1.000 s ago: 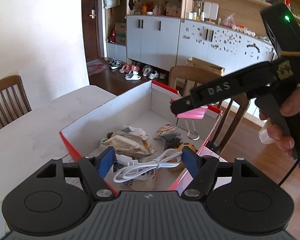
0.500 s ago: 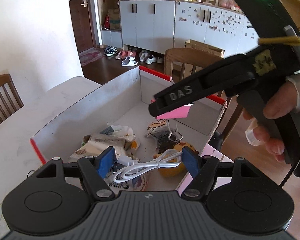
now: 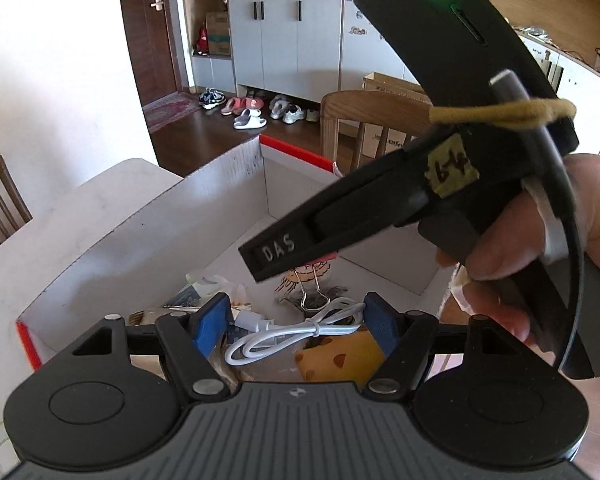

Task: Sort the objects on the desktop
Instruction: 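Carry the white cable and pink clip into the red box with both grippers, then open both grippers to drop the cable and pink clip in the box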

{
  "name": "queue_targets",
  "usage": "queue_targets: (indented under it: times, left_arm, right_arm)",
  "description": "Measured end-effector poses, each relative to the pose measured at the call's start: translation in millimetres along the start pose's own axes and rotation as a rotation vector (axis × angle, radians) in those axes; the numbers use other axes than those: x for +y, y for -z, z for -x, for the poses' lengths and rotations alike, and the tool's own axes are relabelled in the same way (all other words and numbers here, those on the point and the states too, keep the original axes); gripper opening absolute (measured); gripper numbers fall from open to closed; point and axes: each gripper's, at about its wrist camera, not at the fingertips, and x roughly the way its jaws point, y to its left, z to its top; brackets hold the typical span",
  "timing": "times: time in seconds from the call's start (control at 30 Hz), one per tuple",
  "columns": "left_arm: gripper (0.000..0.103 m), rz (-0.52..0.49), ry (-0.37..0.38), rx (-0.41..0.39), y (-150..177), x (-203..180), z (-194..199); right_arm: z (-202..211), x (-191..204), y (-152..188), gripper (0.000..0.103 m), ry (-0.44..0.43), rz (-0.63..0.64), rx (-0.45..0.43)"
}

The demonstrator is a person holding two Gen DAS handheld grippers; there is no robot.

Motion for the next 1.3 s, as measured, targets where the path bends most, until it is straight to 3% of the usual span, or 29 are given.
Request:
queue_targets:
  times: [0.73, 1.07, 1.3]
  left_arm:
    - [0.073, 0.026, 0.059, 0.101, 3.1, 12.2, -28.7]
    - [0.077, 0.058, 0.077, 0.102, 4.2, 20.8, -22.8]
    - [0.078, 0.081, 0.089, 0.08, 7.1, 25.6, -10.0]
  right_arm:
    - [-18.1, -5.2, 1.0, 0.056, -0.025, 0.043, 0.061]
    - [-9.9, -4.0, 1.7, 0.072, -0.05, 0.024, 0.041]
    - [6.3, -4.7, 1.8, 0.074, -0.083, 0.003, 0.018]
